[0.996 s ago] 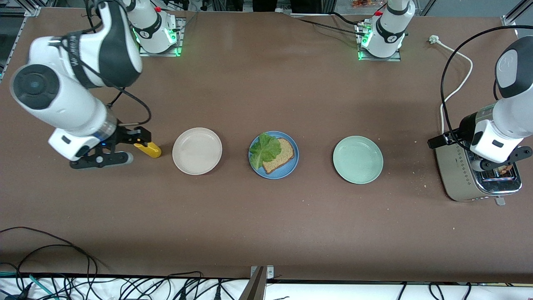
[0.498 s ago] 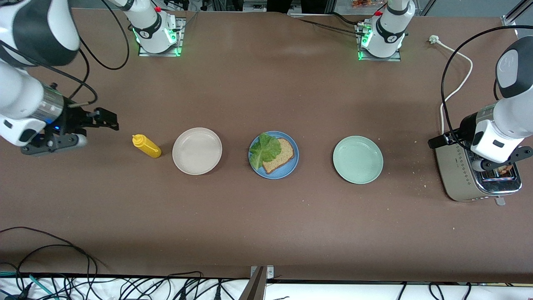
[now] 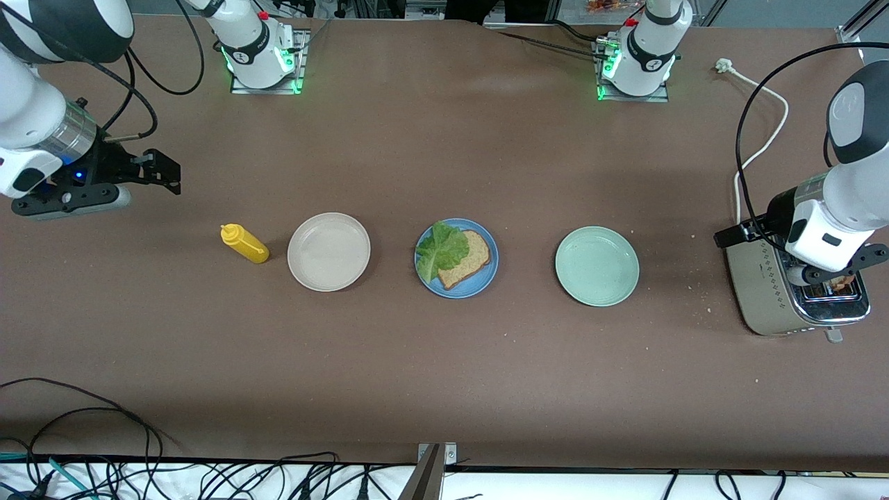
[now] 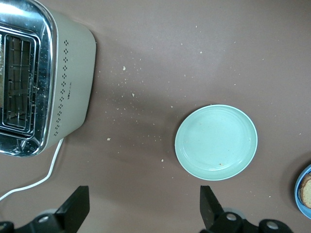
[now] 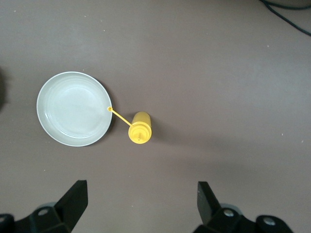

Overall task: Make sandwich in blue plate with both arms
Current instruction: 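Open the right gripper and draw it back beside the mustard bottle, then lower the right gripper to the yellow mustard bottle and grasp it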

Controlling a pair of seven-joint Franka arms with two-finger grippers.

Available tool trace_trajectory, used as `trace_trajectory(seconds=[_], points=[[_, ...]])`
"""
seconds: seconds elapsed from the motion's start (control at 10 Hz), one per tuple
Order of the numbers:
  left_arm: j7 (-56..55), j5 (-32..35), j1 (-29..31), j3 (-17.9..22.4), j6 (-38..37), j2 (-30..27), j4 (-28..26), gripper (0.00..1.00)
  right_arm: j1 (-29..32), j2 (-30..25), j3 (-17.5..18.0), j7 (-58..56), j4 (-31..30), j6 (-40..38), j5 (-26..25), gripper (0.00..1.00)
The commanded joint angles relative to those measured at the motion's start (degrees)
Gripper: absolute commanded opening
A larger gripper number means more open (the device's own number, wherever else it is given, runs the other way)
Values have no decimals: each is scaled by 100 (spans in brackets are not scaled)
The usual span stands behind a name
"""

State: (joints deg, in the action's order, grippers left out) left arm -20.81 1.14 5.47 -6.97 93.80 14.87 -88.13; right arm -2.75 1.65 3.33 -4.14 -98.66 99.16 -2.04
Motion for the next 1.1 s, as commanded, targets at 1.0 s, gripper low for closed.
trace_trajectory(seconds=[1.0], points=[[121, 167, 15, -33, -81, 42, 104, 100, 196, 949, -1122, -2875, -268, 428, 939, 98]])
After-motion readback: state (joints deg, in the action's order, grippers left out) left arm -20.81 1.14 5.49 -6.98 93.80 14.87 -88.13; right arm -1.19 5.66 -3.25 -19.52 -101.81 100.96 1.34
